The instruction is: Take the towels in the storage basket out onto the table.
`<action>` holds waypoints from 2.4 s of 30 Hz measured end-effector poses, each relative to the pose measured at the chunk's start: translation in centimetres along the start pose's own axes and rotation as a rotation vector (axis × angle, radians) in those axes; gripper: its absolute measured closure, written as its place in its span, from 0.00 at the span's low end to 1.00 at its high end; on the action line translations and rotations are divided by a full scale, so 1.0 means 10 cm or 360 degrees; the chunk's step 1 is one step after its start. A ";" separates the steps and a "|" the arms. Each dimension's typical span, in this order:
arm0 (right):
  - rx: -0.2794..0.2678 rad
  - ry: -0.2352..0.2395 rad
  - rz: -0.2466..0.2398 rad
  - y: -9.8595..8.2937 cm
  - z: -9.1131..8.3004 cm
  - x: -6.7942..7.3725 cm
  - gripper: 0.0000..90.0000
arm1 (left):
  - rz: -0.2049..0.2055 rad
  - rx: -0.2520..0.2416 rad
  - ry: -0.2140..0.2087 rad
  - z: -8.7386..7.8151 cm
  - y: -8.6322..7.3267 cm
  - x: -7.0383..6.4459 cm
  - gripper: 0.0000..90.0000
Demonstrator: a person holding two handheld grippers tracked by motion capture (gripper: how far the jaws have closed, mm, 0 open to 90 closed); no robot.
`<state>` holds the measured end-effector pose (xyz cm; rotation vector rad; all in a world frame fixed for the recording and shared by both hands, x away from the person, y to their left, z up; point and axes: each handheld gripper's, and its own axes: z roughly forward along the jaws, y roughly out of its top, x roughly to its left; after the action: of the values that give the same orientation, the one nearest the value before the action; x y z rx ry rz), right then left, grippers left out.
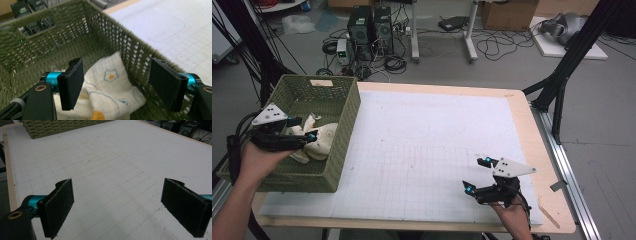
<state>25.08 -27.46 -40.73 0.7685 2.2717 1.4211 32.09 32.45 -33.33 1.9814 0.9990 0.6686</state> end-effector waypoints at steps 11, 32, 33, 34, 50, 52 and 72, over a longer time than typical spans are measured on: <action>0.0008 0.0007 0.0002 0.00 0.01 0.00 0.12 | 0.0011 0.0174 0.0075 0.10 -0.08 0.14 0.32; 0.0019 0.0017 0.0007 0.00 0.04 0.01 0.12 | 0.0037 0.0538 0.0063 0.33 -0.20 0.19 0.55; 0.0019 0.0017 0.0005 0.00 0.04 0.01 0.12 | 0.0046 0.0558 0.0054 0.34 -0.21 0.20 0.59; 0.0021 0.0016 0.0000 -0.01 0.04 0.01 0.12 | 0.0046 0.0580 0.0050 0.35 -0.22 0.20 0.62; 0.0017 0.0020 0.0004 -0.01 0.04 0.00 0.12 | -0.0030 0.0500 0.0055 0.26 -0.17 0.26 0.92; 0.0014 0.0020 0.0006 0.00 0.04 0.00 0.12 | -0.0041 0.0477 0.0063 0.22 -0.16 0.26 0.92; 0.0007 0.0028 0.0010 0.00 0.03 0.01 0.12 | -0.0113 0.0251 0.0102 -0.18 -0.12 0.28 0.92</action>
<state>25.21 -27.17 -40.86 0.7680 2.2879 1.4318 31.82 35.96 -33.07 2.0602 1.1869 0.6343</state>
